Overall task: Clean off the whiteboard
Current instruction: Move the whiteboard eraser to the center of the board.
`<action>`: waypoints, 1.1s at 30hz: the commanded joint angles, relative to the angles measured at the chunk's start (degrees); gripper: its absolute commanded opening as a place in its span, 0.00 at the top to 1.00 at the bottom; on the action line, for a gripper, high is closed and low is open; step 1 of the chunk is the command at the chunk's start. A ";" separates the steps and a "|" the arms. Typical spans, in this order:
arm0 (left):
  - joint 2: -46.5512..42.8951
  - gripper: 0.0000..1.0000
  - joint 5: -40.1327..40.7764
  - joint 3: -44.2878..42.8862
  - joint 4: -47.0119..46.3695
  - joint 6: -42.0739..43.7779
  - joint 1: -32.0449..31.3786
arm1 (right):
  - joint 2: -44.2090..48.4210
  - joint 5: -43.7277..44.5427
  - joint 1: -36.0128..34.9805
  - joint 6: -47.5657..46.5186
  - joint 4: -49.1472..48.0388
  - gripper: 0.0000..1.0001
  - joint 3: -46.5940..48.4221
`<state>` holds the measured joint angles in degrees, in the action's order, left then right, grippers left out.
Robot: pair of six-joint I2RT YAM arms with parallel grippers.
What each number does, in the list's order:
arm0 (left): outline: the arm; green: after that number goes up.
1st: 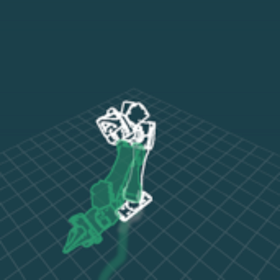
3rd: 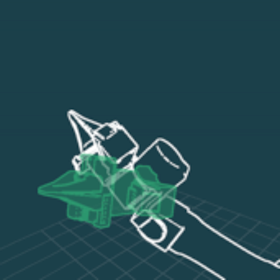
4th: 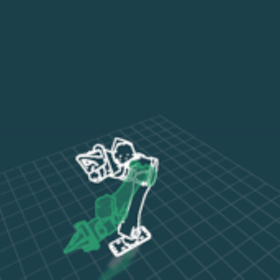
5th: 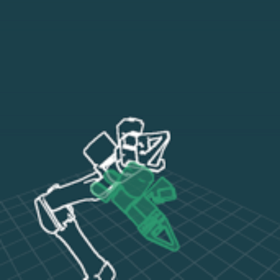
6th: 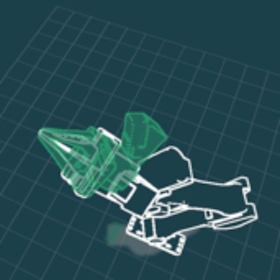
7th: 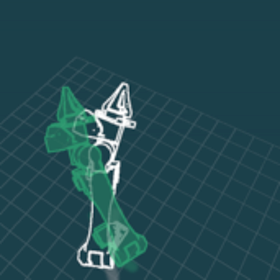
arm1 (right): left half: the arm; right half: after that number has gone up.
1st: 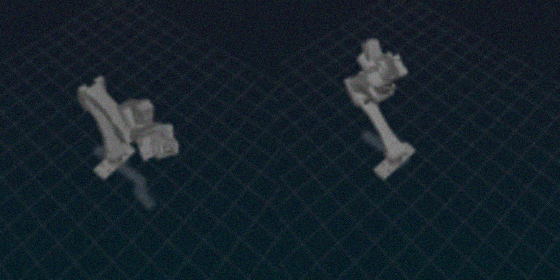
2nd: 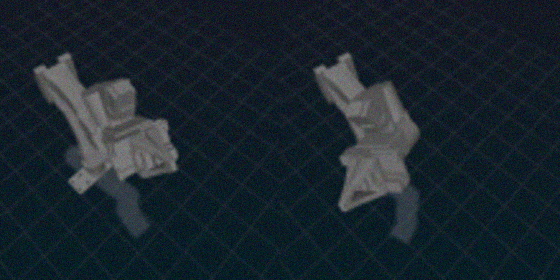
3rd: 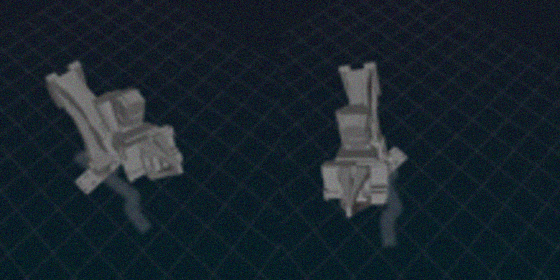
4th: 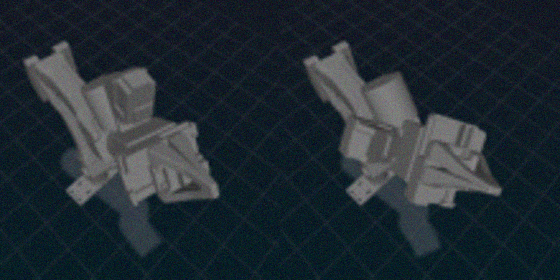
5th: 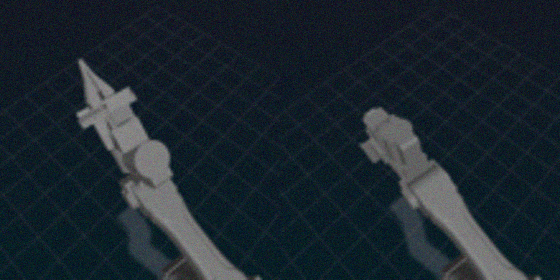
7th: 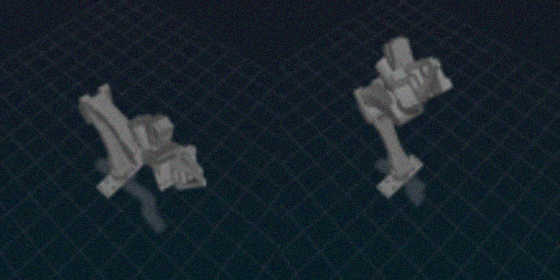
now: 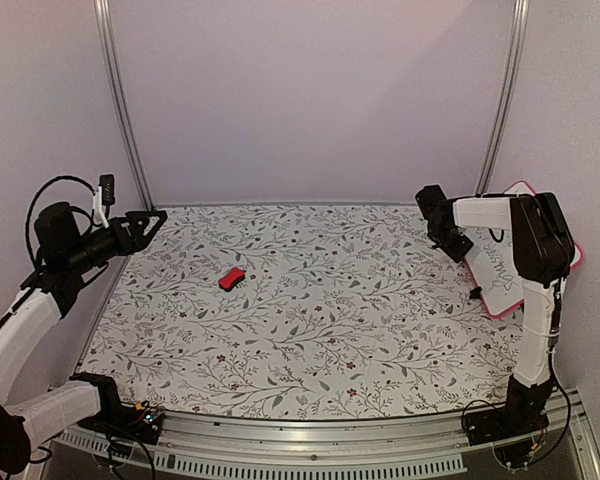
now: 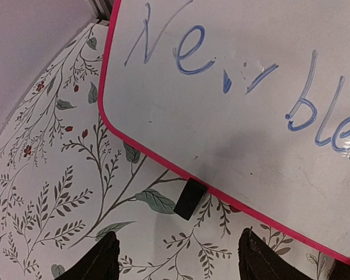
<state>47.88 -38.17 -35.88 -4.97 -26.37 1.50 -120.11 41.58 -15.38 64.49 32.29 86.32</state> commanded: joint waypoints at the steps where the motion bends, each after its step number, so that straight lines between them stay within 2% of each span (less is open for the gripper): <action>1: -0.59 0.00 -0.63 0.51 -1.43 -0.15 -0.42 | -2.43 2.15 -0.33 1.45 2.56 0.32 2.07; 5: -0.59 0.00 -0.84 0.58 -1.53 -0.28 -0.42 | -3.49 2.80 -0.27 2.07 2.79 0.33 2.35; 11: -0.60 0.00 -1.13 0.72 -1.96 -0.67 -0.44 | -4.75 3.25 -0.22 2.96 2.94 0.40 3.24; 33: -0.25 0.00 -1.20 0.89 -2.30 -1.35 -0.43 | -8.97 2.88 1.63 4.24 4.99 0.46 7.66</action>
<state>47.86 -38.63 -35.62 -6.11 -27.40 1.50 -128.03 43.79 -14.11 67.92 36.27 91.88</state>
